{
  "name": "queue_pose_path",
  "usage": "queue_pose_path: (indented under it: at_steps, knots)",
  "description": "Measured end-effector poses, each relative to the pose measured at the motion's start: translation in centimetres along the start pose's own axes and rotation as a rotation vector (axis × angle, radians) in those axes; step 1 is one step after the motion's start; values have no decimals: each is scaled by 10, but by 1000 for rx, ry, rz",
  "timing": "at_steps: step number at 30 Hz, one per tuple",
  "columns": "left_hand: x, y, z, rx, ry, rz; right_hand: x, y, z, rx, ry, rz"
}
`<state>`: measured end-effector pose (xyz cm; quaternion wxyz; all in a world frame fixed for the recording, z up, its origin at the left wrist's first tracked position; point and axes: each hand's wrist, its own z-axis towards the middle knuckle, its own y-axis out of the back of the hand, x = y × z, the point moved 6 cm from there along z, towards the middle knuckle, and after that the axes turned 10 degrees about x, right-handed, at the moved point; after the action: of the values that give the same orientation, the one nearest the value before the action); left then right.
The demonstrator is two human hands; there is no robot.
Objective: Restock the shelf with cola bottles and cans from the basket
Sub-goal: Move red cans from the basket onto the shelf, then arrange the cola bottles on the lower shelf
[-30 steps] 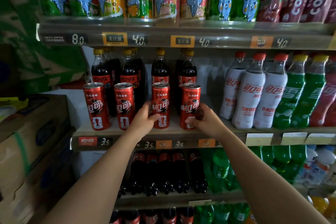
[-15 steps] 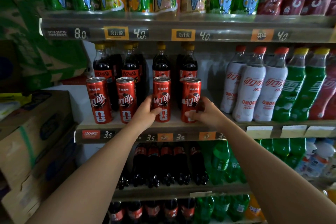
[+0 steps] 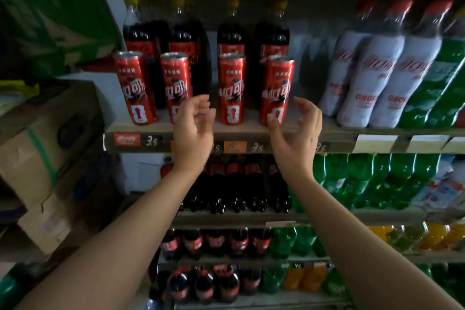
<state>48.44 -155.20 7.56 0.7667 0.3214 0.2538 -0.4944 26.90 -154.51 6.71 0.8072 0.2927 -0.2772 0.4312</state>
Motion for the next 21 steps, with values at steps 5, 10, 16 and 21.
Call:
queue_pose_path:
  at_steps: [5,10,16,21]
  knots:
    - [9,11,-36,-26,-62,69,0,-27,-39,53,7,110]
    - [22,11,-67,45,-88,158,-20,-63,-71,145,-70,188]
    - [87,1,-94,184,189,-58,-60,-107,-106,327,-206,263]
    - [147,0,-106,245,321,-78,-91,-135,-119,419,-303,292]
